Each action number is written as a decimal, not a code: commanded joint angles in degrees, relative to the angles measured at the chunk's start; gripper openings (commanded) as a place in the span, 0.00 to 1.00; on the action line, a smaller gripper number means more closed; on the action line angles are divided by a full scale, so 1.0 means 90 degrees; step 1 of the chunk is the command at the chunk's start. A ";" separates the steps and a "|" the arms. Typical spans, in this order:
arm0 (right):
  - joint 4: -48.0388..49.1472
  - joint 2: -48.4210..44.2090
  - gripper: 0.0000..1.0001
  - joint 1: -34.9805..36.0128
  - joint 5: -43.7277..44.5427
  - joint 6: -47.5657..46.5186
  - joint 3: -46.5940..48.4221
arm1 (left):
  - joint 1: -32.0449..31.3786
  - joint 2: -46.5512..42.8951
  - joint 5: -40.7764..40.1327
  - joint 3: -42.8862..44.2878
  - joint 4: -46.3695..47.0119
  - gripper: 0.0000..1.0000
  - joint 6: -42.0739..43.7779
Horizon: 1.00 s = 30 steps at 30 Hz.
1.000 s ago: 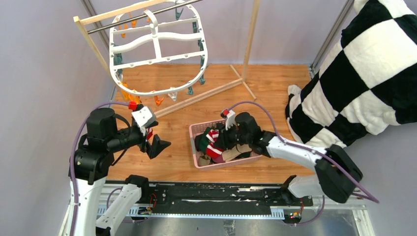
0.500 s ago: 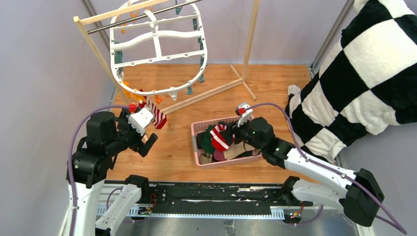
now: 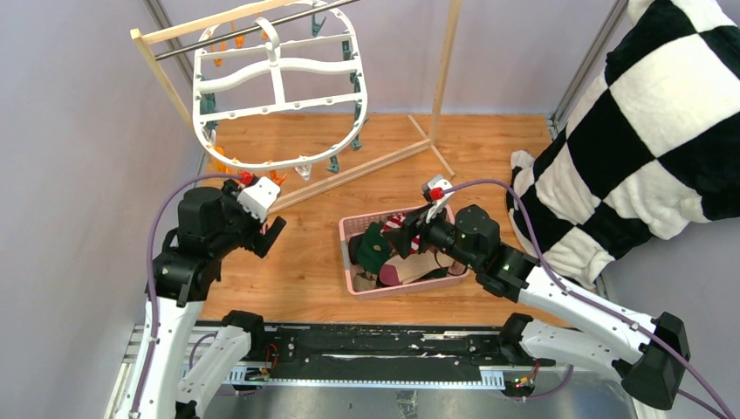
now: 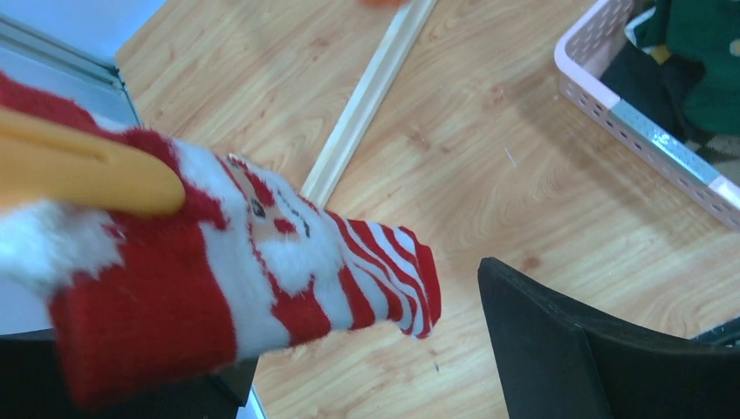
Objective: Remove the socks clipped to the hanger
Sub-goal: Place the sock in the bin, then remove the sock from the hanger.
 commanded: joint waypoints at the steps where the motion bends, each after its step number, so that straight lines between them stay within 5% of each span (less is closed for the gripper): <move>1: -0.0675 0.0014 0.80 0.0072 -0.0426 0.0151 0.0242 | 0.0054 0.0154 0.0207 -0.0105 0.0888 0.91 -0.0324; 11: -0.0816 0.0117 0.82 -0.1084 -0.4705 0.1933 0.0041 | 0.0073 -0.0172 0.0381 -0.0522 0.1249 0.63 -0.0343; 15: -0.0780 0.0164 0.83 -0.1194 -0.5640 0.2371 0.0105 | 0.0073 -0.0254 0.0513 -0.0593 0.1250 0.50 -0.0262; 19: -0.0769 0.0224 0.83 -0.1446 -0.6276 0.2679 0.0409 | 0.0073 -0.0288 0.0636 -0.0544 0.1191 0.26 -0.0209; 23: -0.0898 0.0074 0.83 -0.1784 -0.6047 0.2629 0.0631 | 0.0073 -0.0358 0.0744 -0.0523 0.1106 0.01 -0.0246; 30: -0.0358 0.0518 0.85 -0.1020 -0.3711 0.1361 0.1082 | 0.0073 -0.0525 0.1617 -0.0404 0.0850 0.00 -0.0302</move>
